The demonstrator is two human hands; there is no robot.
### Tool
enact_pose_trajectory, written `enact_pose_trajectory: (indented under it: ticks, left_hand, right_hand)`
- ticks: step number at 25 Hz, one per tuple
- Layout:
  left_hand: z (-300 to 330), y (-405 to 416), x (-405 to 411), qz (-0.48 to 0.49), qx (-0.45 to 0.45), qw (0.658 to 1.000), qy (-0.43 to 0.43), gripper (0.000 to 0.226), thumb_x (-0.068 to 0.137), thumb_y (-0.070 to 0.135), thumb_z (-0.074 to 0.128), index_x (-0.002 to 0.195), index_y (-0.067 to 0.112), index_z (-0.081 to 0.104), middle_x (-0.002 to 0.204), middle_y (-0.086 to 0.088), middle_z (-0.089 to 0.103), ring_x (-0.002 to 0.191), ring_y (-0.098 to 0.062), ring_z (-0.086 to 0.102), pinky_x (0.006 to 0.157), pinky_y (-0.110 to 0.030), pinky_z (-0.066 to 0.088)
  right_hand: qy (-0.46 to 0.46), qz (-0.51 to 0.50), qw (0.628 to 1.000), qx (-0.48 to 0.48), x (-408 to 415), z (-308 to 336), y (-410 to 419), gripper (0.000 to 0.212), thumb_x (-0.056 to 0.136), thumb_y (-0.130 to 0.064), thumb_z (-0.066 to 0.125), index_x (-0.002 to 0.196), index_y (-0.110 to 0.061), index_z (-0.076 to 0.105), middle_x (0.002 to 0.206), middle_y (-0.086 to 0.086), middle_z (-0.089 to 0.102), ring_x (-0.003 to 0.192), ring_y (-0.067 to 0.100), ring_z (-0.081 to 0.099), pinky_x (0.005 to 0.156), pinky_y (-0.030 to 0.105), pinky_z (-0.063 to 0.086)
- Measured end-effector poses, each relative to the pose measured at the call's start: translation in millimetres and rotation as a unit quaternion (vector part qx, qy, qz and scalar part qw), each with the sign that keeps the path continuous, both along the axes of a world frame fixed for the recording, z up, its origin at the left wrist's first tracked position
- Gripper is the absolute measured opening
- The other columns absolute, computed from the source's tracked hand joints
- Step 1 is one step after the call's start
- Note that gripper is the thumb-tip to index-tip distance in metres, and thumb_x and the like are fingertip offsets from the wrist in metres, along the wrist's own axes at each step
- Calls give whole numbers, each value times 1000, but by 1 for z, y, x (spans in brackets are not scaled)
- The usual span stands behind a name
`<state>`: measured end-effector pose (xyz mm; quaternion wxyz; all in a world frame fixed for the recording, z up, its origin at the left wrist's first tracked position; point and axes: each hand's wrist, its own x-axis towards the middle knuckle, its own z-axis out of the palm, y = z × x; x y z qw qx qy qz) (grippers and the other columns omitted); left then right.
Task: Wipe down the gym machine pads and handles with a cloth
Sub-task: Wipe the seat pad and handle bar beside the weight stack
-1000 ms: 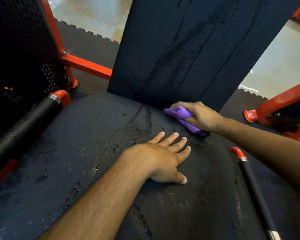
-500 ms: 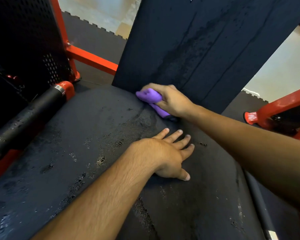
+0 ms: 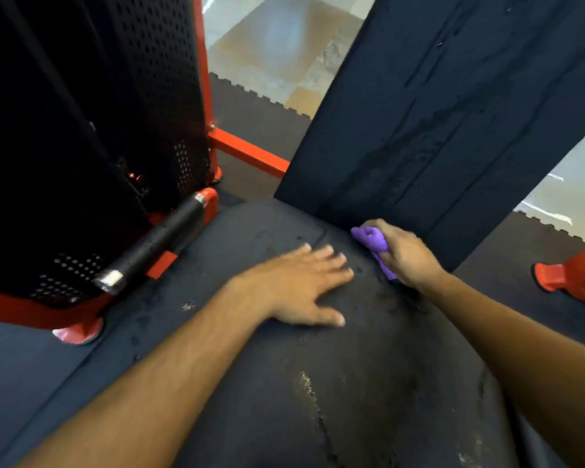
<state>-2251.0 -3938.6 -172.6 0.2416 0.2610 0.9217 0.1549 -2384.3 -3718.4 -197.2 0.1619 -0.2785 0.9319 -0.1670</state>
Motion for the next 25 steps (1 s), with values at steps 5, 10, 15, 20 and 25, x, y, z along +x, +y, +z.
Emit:
enact_pose_trajectory:
  ticks: [5, 10, 15, 20, 25]
  left_hand:
    - [-8, -18, -4, 29, -57, 997, -45, 89, 99, 74, 32, 164, 29, -10, 169, 2, -25, 154, -18, -28, 125, -49, -18]
    - [0, -29, -1, 21, -70, 994, -80, 93, 99, 71, 41, 164, 28, -10, 168, 6, -26, 154, -16, -27, 125, -48, -18]
    - [3, -40, 2, 34, -65, 992, -106, 99, 96, 72, 46, 163, 29, -12, 167, 11, -26, 153, -12, -29, 124, -50, -20]
    - [4, -39, 4, 29, -67, 992, -98, 99, 96, 73, 45, 163, 27, -13, 167, 9, -27, 152, -14, -30, 124, -52, -20]
    - [5, -35, 2, 26, -77, 992, -95, 100, 97, 71, 46, 163, 25, -13, 168, 6, -27, 153, -18, -29, 123, -53, -20]
  right_hand:
    - [-31, -37, 999, 13, -22, -12, -33, 30, 95, -29, 55, 123, -39, 59, 118, -10, 68, 109, 16, 63, 95, 40, 51]
    - [-23, 47, 999, -9, -42, -24, -177, 34, 90, -37, 54, 124, -35, 59, 116, -4, 71, 108, 21, 65, 94, 39, 52]
    - [-88, 96, 988, -87, -43, -16, -200, 18, 96, -29, 61, 111, -32, 70, 111, -14, 71, 105, 7, 65, 100, 36, 50]
    - [-68, 29, 996, -59, -24, -4, -71, 28, 98, -21, 63, 122, -36, 65, 121, -17, 68, 116, 5, 62, 104, 45, 49]
    - [-55, -2, 997, -58, -25, -6, -106, 20, 96, -23, 63, 114, -31, 66, 109, -13, 70, 105, 5, 63, 99, 42, 51]
